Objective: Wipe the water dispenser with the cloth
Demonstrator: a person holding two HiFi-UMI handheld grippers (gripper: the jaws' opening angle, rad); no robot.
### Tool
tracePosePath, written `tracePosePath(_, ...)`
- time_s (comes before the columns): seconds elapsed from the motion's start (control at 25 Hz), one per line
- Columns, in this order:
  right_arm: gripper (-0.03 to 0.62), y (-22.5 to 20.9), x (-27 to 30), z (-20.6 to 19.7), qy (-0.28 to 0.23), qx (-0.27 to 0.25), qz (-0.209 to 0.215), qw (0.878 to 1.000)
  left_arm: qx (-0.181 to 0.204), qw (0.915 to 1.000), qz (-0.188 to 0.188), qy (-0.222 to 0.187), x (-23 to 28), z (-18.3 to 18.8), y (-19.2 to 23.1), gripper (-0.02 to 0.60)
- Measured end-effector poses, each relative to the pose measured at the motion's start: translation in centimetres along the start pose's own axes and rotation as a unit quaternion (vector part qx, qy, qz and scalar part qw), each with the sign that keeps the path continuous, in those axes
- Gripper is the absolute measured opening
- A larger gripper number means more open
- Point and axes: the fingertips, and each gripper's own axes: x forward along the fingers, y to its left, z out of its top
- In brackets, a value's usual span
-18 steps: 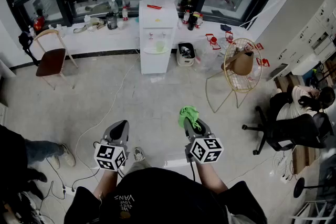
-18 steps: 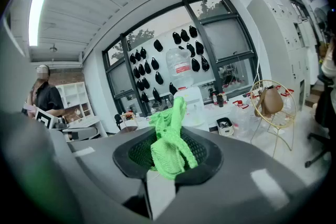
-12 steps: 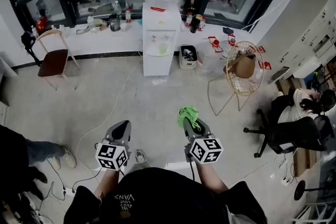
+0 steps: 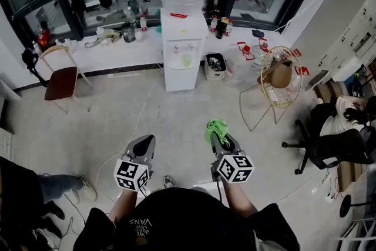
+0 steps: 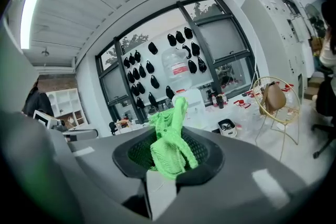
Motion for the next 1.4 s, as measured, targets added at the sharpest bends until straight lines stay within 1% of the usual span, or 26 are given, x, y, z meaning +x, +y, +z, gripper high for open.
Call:
tracePosePath(0.16, 0.104, 0.7, 1.9, -0.2, -0.005, 0.014, -0.005, 1.000, 0.019, 0.9996, -0.014, 0.013, 1.5, 0.5, 2.2, 0.002)
tracePosePath(0.36, 0.106, -0.2, 3.8, 0.3, 0.002, 0.025, -0.009, 1.000, 0.009, 0.9994, -0.023, 0.024, 3.6, 0.3, 2.8, 0.002)
tracePosePath(0.44, 0.106, -0.7, 5.0, 0.7, 0.004, 0.030, -0.005, 1.000, 0.002, 0.9993, -0.018, 0.032, 4.8, -0.1, 3.2, 0.002)
tracePosePath(0.6, 0.106, -2.6, 8.3, 2.1, 0.016, 0.019, 0.009, 1.000, -0.008, 0.9993, -0.004, 0.036, 7.9, 0.5, 3.6, 0.002)
tracePosePath(0.72, 0.106, -4.3, 11.1, 3.7, 0.023, 0.000, 0.023, 0.999, 0.000, 0.9995, 0.015, 0.029, 10.7, 1.6, 4.3, 0.002)
tracePosePath(0.8, 0.106, -5.7, 13.1, 5.0, 0.028, -0.013, 0.032, 0.999, 0.008, 0.9994, 0.021, 0.027, 13.0, 2.6, 4.4, 0.002)
tracePosePath(1.0, 0.106, -9.6, 17.5, 7.9, 0.036, -0.016, 0.052, 0.998, 0.016, 0.9986, 0.039, 0.033, 18.9, 4.1, 5.0, 0.002)
tracePosePath(1.2, 0.106, -13.4, 20.7, 8.8, 0.061, -0.010, 0.069, 0.996, 0.007, 0.9965, 0.070, 0.046, 23.3, 4.4, 5.5, 0.002)
tracePosePath(1.32, 0.106, -14.8, 22.5, 8.8, 0.079, -0.007, 0.089, 0.993, -0.003, 0.9943, 0.092, 0.052, 24.9, 4.3, 5.5, 0.002)
tracePosePath(1.4, 0.106, -15.4, 23.9, 8.6, 0.094, -0.011, 0.101, 0.990, -0.009, 0.9931, 0.100, 0.059, 25.8, 4.0, 5.5, 0.002)
